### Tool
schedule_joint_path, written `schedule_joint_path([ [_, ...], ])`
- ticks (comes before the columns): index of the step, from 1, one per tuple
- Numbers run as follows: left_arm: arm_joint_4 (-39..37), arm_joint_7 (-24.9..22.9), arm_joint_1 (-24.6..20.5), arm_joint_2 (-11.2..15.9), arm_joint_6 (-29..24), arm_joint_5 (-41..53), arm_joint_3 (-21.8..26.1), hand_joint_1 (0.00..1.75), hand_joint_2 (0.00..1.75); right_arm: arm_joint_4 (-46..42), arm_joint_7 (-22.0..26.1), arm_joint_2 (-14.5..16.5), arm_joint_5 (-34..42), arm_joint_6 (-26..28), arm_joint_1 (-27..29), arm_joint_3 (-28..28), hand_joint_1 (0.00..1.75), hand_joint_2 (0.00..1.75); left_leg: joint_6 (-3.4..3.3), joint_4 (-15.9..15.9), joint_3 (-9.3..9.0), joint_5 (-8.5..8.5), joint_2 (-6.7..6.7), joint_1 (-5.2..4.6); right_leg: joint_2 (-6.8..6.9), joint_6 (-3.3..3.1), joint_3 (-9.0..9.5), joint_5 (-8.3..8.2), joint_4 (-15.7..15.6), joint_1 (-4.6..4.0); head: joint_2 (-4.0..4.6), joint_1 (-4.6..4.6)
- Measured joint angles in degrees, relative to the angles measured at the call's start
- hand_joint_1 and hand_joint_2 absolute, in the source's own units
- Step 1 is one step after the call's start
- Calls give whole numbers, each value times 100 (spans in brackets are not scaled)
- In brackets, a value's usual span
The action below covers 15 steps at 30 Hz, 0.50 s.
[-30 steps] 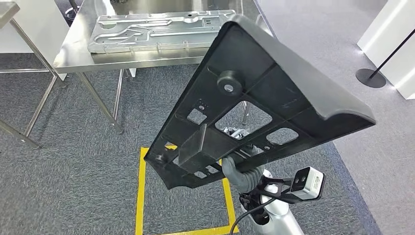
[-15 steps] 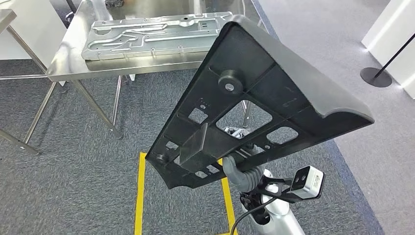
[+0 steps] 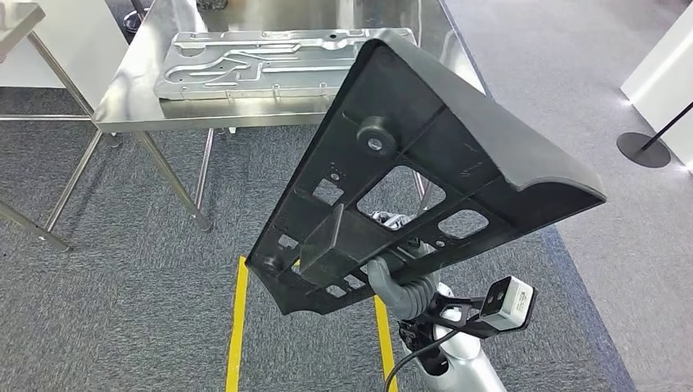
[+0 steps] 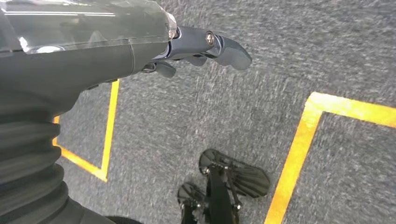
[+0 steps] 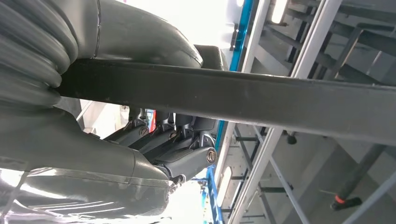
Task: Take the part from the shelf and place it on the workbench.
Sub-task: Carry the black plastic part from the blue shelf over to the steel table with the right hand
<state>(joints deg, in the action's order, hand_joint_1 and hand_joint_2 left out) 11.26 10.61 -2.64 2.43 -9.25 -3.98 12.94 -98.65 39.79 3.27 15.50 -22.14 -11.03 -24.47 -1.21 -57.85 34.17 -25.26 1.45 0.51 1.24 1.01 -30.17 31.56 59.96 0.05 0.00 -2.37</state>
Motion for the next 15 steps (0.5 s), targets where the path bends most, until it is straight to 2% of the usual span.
schedule_joint_path([
  [1, 0, 2, -5, -1, 2, 1, 0, 0, 175, -1, 1, -1, 8, 7, 6, 1, 136, 175, -29, 11, -23, -13, -9, 3, -45, 20, -178, 138, 328, 14, 0, 1],
  [3, 0, 4, -19, -1, 8, 2, 0, 0, 175, 2, 1, -8, 15, 20, 31, 4, 136, 175, -65, 12, -58, -56, -36, -1, -88, 44, -685, 398, 1136, 25, 0, 1],
  [4, 0, 4, -18, -1, 10, 2, 1, 0, 175, 2, 1, -13, 15, 25, 47, 5, 136, 175, -69, 12, -85, -81, -52, -3, -93, 49, -881, 411, 1389, 29, 0, 1],
  [5, 0, 4, -15, -1, 13, 2, 1, 0, 175, 2, 1, -18, 15, 26, 58, 6, 136, 175, -64, 11, -124, -111, -68, -5, -94, 46, -973, 301, 1423, 31, 0, 1],
  [6, 0, 3, -13, -2, 15, 1, 2, 0, 175, 2, 1, -22, 15, 24, 64, 6, 136, 175, -55, 11, -177, -145, -82, -5, -95, 33, -939, 74, 1210, 32, 0, 1],
  [8, 0, 2, -11, -10, 18, -2, 3, 0, 175, 1, 1, -26, 17, 13, 65, 6, 136, 175, -24, 10, -288, -224, -105, -10, -94, -27, -660, -437, 431, 18, 0, 1],
  [9, 0, 3, -15, -17, 17, -6, 5, 0, 175, -2, 1, -27, 18, 3, 63, 6, 136, 175, 4, 6, -324, -262, -115, -17, -94, -58, -529, -581, 105, 3, 0, 1],
  [10, 0, 3, -19, -23, 16, -9, 9, 0, 175, -5, 1, -27, 19, -8, 62, 7, 136, 175, 36, 7, -343, -294, -118, -19, -96, -87, -453, -627, -81, -15, 0, 1],
  [12, 0, 7, -25, -30, 15, -10, 16, 0, 175, -15, 1, -26, 20, -26, 61, 8, 136, 175, 105, 27, -368, -337, -113, -20, -112, -138, -414, -587, -171, -32, 0, 1],
  [14, 0, 10, -28, -31, 15, -4, 21, 0, 175, -38, 1, -24, 20, -35, 61, 8, 136, 175, 163, -14, -393, -398, -106, -11, -125, -197, -352, -581, -230, -1, 0, 1],
  [15, 0, 10, -30, -32, 13, -1, 23, 0, 175, -55, 1, -20, 21, -39, 59, 9, 136, 175, 190, -163, -341, -486, -106, -7, -126, -225, -309, -578, -264, 18, 0, 0],
])
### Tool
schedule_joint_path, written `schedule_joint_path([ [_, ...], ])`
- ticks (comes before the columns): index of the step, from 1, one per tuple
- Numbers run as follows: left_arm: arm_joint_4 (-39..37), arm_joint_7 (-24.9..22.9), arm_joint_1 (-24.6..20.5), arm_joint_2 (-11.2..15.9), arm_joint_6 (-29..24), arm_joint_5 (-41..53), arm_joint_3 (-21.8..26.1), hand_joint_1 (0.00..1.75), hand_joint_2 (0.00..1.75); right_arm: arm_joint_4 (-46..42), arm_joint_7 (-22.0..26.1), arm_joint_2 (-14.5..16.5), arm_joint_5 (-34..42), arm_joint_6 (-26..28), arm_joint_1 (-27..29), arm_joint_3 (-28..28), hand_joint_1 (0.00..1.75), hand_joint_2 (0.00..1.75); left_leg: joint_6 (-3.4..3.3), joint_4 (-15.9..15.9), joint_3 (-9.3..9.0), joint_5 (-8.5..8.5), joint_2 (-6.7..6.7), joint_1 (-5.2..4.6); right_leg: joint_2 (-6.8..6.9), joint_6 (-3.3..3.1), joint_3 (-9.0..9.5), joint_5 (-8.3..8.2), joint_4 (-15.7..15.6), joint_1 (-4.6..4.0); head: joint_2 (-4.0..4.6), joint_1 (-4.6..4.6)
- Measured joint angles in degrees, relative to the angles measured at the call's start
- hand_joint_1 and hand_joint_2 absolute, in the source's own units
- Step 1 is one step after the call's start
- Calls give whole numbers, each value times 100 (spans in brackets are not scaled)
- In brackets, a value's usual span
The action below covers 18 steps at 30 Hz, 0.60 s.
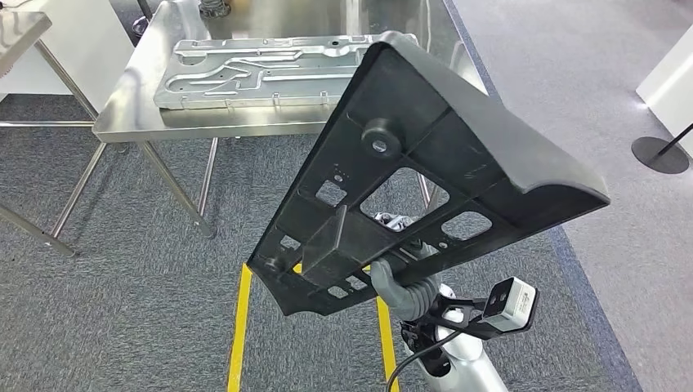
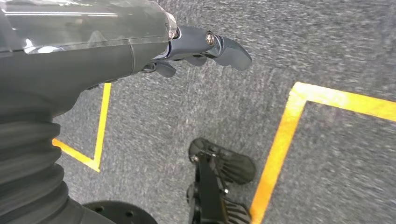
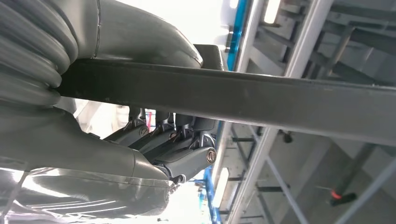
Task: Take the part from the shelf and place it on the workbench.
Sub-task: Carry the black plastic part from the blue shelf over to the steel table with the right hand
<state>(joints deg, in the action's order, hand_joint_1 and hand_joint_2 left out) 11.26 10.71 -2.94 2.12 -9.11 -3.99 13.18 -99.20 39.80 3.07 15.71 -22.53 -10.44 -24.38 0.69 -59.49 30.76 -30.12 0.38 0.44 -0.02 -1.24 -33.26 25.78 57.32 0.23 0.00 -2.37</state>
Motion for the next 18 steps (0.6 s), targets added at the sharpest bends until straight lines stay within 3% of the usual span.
schedule_joint_path([
  [1, 0, 0, 0, 1, -7, 0, 2, 0, 175, -18, 0, 4, 2, -4, 0, 1, 136, 175, 24, -270, 123, -134, -3, 11, 4, -23, 42, 11, -22, 11, 0, 0],
  [3, 0, -2, 9, 3, -24, -7, 9, 0, 175, -37, 0, 11, 4, -9, 7, 1, 136, 175, 68, -1043, 556, -433, -4, 26, 4, -50, 97, 58, -31, 10, 0, -1],
  [4, 0, -5, 18, 3, -32, -13, 11, 0, 175, -40, 0, 13, 4, -9, 16, 1, 136, 175, 84, -1330, 751, -487, -4, 31, 0, -53, 125, 85, -30, 9, 0, -1],
  [5, 0, -8, 30, 1, -35, -18, 15, 0, 175, -40, 0, 13, 3, -9, 25, 1, 136, 175, 92, -1425, 859, -422, -3, 34, -6, -51, 160, 115, -29, 9, 0, -1],
  [6, 0, -11, 41, -2, -38, -21, 21, 0, 175, -40, 0, 13, 3, -10, 31, 1, 136, 175, 91, -1281, 849, -240, -3, 36, -13, -44, 205, 148, -28, 9, 0, -1],
  [8, 0, -8, 53, -3, -39, -21, 39, 0, 175, -47, 0, 13, 4, -15, 34, 1, 136, 175, 62, -527, 576, 264, -2, 34, -22, -14, 314, 227, -28, 6, 0, -1],
  [10, 0, 1, 53, -2, -39, -18, 57, 0, 175, -61, 0, 13, 6, -17, 27, 1, 136, 175, -2, 44, 336, 499, -8, 7, -27, 41, 380, 296, -23, -10, 0, 1],
  [13, 0, 4, 44, -2, -32, -3, 68, 0, 175, -109, -1, 14, 12, -13, 18, 1, 136, 175, -108, 160, 283, 463, -20, -16, -28, 133, 410, 348, -45, -17, 0, -1],
  [15, 0, 3, 47, -3, -27, 4, 75, 0, 175, -162, -5, 15, 25, -8, 5, 2, 136, 175, -178, 209, 224, 453, -21, 9, -25, 197, 365, 457, 119, -11, 0, 0],
  [16, 0, 2, 45, -5, -25, 5, 79, 0, 175, -184, -7, 15, 32, -6, -2, 2, 136, 175, -211, 230, 190, 445, -20, 22, -23, 224, 236, 585, 389, -6, 0, 1],
  [18, 0, 2, 39, -5, -22, 7, 84, 0, 175, -199, -7, 14, 41, -6, -5, 3, 136, 175, -252, 235, 152, 407, -17, 19, -21, 254, -234, 892, 1207, 9, 0, 1],
])
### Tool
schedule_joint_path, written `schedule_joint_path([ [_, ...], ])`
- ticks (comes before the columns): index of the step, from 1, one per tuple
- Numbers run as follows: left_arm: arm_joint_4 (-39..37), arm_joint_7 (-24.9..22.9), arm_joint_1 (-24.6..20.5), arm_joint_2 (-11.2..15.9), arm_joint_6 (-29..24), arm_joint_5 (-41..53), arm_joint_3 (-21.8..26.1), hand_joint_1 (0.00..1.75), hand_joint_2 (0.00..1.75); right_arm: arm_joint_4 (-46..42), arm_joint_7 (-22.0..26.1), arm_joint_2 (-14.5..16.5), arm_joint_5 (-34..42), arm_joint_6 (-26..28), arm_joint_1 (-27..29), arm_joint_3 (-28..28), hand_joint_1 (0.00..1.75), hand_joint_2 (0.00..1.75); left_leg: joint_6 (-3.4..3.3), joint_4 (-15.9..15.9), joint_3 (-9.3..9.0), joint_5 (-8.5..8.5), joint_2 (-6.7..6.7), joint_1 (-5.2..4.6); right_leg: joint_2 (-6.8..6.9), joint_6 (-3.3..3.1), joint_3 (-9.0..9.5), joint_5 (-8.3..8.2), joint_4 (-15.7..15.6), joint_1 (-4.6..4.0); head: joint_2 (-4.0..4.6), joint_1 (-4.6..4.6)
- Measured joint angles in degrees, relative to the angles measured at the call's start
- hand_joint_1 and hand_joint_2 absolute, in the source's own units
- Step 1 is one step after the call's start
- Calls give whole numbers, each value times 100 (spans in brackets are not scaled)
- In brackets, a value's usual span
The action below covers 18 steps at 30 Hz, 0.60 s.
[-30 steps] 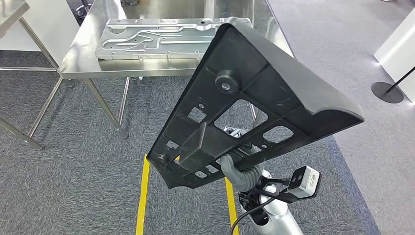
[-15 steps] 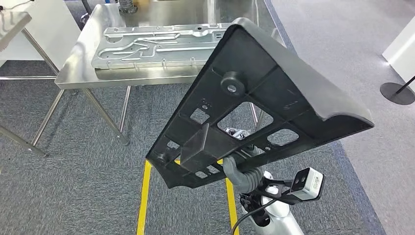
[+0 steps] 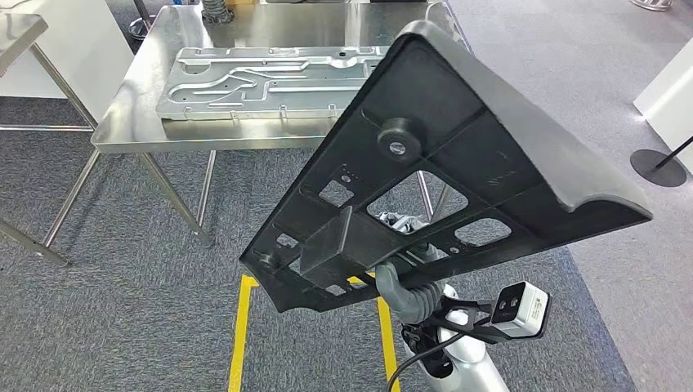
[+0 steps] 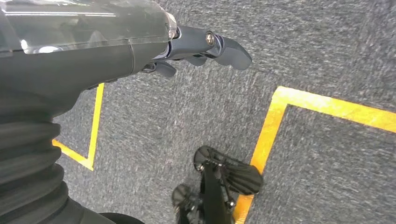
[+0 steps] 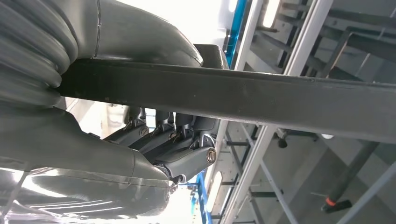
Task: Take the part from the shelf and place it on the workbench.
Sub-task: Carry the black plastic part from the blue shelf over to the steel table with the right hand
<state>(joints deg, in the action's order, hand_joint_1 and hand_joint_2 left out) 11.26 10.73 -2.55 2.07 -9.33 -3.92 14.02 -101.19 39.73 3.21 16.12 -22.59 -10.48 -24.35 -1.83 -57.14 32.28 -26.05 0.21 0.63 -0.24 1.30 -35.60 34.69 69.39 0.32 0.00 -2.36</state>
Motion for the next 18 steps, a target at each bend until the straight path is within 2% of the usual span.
schedule_joint_path([
  [1, 0, -1, 1, 0, -1, 4, 3, 0, 175, -1, -2, -1, 2, 1, 9, 0, 136, 175, -7, 0, -21, -23, -2, -2, 0, 9, -243, 76, 354, 5, 0, 0],
  [2, 0, -1, 6, 1, -1, 10, 5, 0, 175, -1, -3, -1, 3, 1, 16, 1, 136, 175, -6, -1, -48, -50, -5, -2, 1, 12, -399, 36, 516, 8, 0, 0],
  [3, 0, -2, 10, 1, -2, 18, 7, 0, 175, -1, -5, -2, 7, 1, 20, 1, 136, 175, 1, -1, -87, -79, -12, -2, 2, 7, -438, -127, 441, 10, 0, 0],
  [5, 0, -2, 12, -5, -2, 31, 8, 0, 175, -6, -10, -2, 14, -1, 18, 3, 136, 175, 30, -1, -183, -151, -27, -2, 10, -31, -208, -665, -294, 6, 0, 0],
  [6, 0, -4, 8, -9, -3, 38, 8, 0, 175, -10, -12, -2, 18, -1, 12, 4, 136, 175, 55, -9, -219, -194, -33, -14, 15, -56, -53, -857, -692, -7, 0, 0],
  [7, 0, -7, 3, -13, -5, 42, 8, 0, 175, -13, -14, -2, 21, -1, 3, 5, 136, 175, 84, -10, -241, -231, -38, -23, 19, -83, 58, -963, -972, -19, 0, 0],
  [9, 0, -16, -6, -16, -12, 48, 9, 0, 175, -14, -15, -2, 26, -2, -18, 7, 136, 175, 149, 1, -264, -282, -38, -35, 12, -135, 124, -944, -1127, -44, 0, 0],
  [12, 0, -21, -25, -21, -20, 50, 10, 0, 175, -14, -15, -1, 29, -1, -36, 8, 136, 175, 245, -92, -280, -375, -28, -19, -1, -229, 200, -929, -1200, -18, 0, -1],
  [13, 0, -21, -30, -25, -21, 51, 10, 0, 175, -14, -15, 1, 29, -2, -42, 9, 136, 175, 275, -306, -192, -485, -27, -11, 4, -258, 240, -923, -1231, -4, 0, -1],
  [14, 0, -20, -31, -29, -23, 51, 12, 0, 175, -13, -15, 1, 29, -2, -45, 9, 136, 175, 297, -644, -20, -633, -27, 0, 11, -281, 273, -907, -1245, -1, 0, -1],
  [16, 0, -21, -23, -30, -26, 51, 14, 0, 175, -6, -15, 2, 29, -2, -46, 9, 136, 175, 334, -1429, 457, -906, -26, 9, 14, -306, 319, -857, -1246, -4, 0, -1],
  [17, 0, -21, -14, -31, -25, 52, 14, 0, 175, -1, -15, 1, 29, -2, -43, 9, 136, 175, 344, -1648, 634, -907, -26, 10, 8, -307, 348, -827, -1245, -6, 0, -1],
  [18, 0, -22, -5, -31, -24, 54, 14, 0, 175, 3, -15, 1, 30, -2, -42, 9, 136, 175, 346, -1648, 706, -786, -26, 10, 1, -303, 387, -795, -1244, -7, 0, -2],
])
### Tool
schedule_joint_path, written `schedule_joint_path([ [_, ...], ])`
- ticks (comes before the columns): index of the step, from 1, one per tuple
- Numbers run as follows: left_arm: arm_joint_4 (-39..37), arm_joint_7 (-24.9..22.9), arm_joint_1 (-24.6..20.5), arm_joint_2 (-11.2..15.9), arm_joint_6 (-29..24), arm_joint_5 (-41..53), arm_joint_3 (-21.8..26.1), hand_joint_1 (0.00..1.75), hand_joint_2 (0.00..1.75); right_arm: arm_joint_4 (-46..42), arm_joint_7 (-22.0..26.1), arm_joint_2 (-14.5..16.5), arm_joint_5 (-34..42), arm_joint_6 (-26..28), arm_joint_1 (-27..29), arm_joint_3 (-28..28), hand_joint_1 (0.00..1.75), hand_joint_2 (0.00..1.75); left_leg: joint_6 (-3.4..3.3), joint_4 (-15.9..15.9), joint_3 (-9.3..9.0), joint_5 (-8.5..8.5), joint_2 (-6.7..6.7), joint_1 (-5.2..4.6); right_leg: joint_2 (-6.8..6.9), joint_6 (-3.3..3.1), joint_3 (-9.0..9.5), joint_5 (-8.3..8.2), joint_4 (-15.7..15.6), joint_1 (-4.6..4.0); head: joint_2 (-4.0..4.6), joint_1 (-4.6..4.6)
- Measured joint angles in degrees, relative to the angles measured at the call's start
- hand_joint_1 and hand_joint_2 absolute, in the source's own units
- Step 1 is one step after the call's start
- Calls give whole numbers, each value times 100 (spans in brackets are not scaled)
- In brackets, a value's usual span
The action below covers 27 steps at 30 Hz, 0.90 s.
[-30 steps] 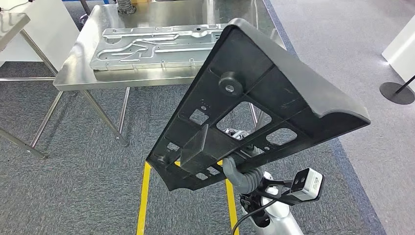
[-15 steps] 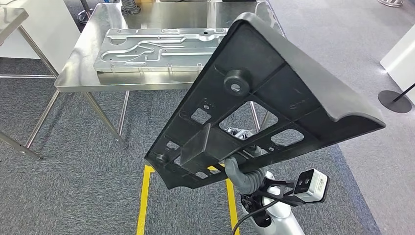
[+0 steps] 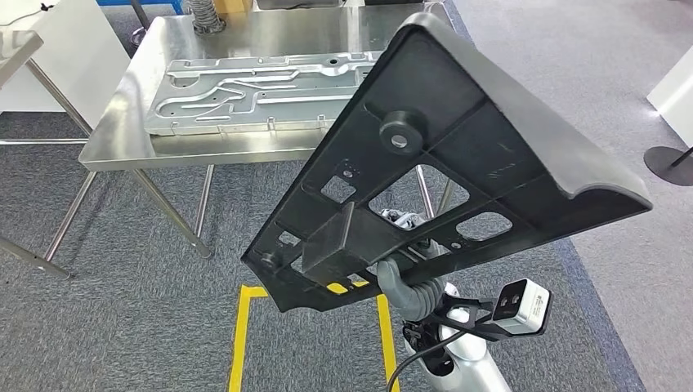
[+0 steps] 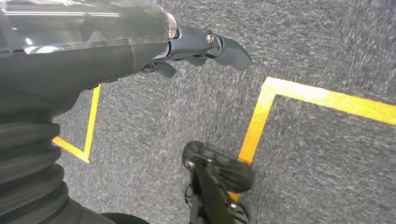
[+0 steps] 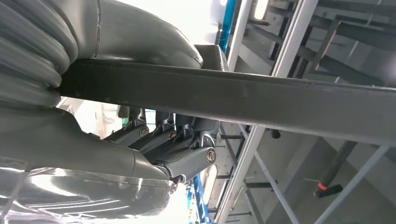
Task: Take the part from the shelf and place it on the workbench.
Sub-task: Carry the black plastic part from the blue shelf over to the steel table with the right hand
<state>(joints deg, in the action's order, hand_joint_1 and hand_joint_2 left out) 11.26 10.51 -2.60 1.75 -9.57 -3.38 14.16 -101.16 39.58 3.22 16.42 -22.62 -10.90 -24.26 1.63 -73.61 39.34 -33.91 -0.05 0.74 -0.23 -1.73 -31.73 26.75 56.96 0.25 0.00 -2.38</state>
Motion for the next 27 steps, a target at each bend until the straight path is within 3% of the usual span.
schedule_joint_path([
  [2, 0, -3, 11, 2, 2, 8, 1, 0, 175, 3, 0, 1, 16, -1, -3, -1, 136, 175, -25, 661, -186, 536, 0, -1, -10, 20, 112, 80, -1, -1, 0, 0],
  [4, 0, -12, 11, 6, 1, 20, 2, 0, 175, 3, -1, 1, 43, -2, -10, -1, 136, 175, -82, 1367, -461, 893, -4, -28, -14, 64, 196, 158, 3, -17, 0, 1],
  [5, 0, -15, 7, 8, 0, 27, 2, 0, 175, 3, -3, 1, 54, -3, -13, -2, 136, 175, -115, 1533, -526, 940, -7, -44, -16, 90, 209, 183, 4, -23, 0, 1],
  [8, 0, -22, -3, 8, -2, 39, 3, 0, 175, 1, -14, 1, 65, -2, -18, -1, 136, 175, -213, 1594, -551, 897, -14, -53, -18, 182, 215, 230, 1, -18, 0, 2],
  [10, 0, -25, 0, 4, -2, 43, 4, 0, 175, -5, -15, 1, 72, -1, -23, 0, 136, 175, -282, 1646, -606, 883, -12, -24, -11, 246, 109, 373, 258, -13, 0, 2],
  [13, 0, -27, -7, 0, -2, 47, 4, 0, 175, -9, -16, -2, 84, -1, -5, 1, 136, 175, -344, 1663, -679, 821, -9, -17, -6, 306, -540, 797, 1388, 10, 0, 2],
  [14, 0, -28, -4, -1, -2, 48, 4, 0, 175, -8, -17, -4, 86, -1, 5, 1, 136, 175, -347, 1662, -708, 792, -11, -17, -6, 318, -746, 831, 1671, 18, 0, 2],
  [15, 0, -29, 1, -1, -1, 47, 5, 0, 175, -8, -17, -5, 88, -1, 10, 2, 136, 175, -342, 1661, -748, 759, -15, -18, -5, 323, -855, 740, 1745, 25, 0, 2],
  [16, 0, -30, 6, -2, -1, 47, 5, 0, 175, -8, -17, -7, 89, -1, 12, 2, 136, 175, -333, 1661, -802, 721, -20, -17, -4, 319, -841, 526, 1570, 31, 0, 2],
  [18, 0, -31, 8, -7, 0, 48, 5, 0, 175, -8, -17, -7, 90, -1, 11, 2, 136, 175, -297, 1661, -919, 633, -30, -22, 4, 285, -555, -7, 775, 31, 0, 2],
  [19, 0, -31, 4, -10, 0, 51, 5, 0, 175, -7, -17, -7, 91, -1, 11, 3, 136, 175, -268, 1653, -953, 590, -34, -29, 7, 260, -411, -160, 414, 21, 0, 2],
  [20, 0, -31, 0, -12, -1, 54, 5, 0, 175, -6, -17, -7, 92, -1, 13, 3, 136, 175, -237, 1652, -970, 558, -34, -35, 9, 235, -322, -218, 197, 9, 0, 1],
  [24, 1, -27, -11, -17, -4, 63, 5, 0, 175, -3, -13, -7, 103, -1, 36, 10, 136, 175, -108, 1640, -1005, 449, -17, -28, -13, 108, -229, -139, 53, 3, 0, -1],
  [26, 2, -22, -16, -24, -6, 68, 4, 0, 175, -3, -4, -5, 104, -1, 45, 11, 136, 175, -56, 1227, -840, 237, -13, -14, -3, 46, -134, -110, -7, 27, 0, -2],
  [27, 2, -20, -16, -26, -9, 72, 4, 0, 175, -2, 0, -5, 104, -1, 53, 11, 136, 175, -35, 837, -632, 78, -12, -8, 3, 25, -97, -81, -16, 22, 0, -3],
])
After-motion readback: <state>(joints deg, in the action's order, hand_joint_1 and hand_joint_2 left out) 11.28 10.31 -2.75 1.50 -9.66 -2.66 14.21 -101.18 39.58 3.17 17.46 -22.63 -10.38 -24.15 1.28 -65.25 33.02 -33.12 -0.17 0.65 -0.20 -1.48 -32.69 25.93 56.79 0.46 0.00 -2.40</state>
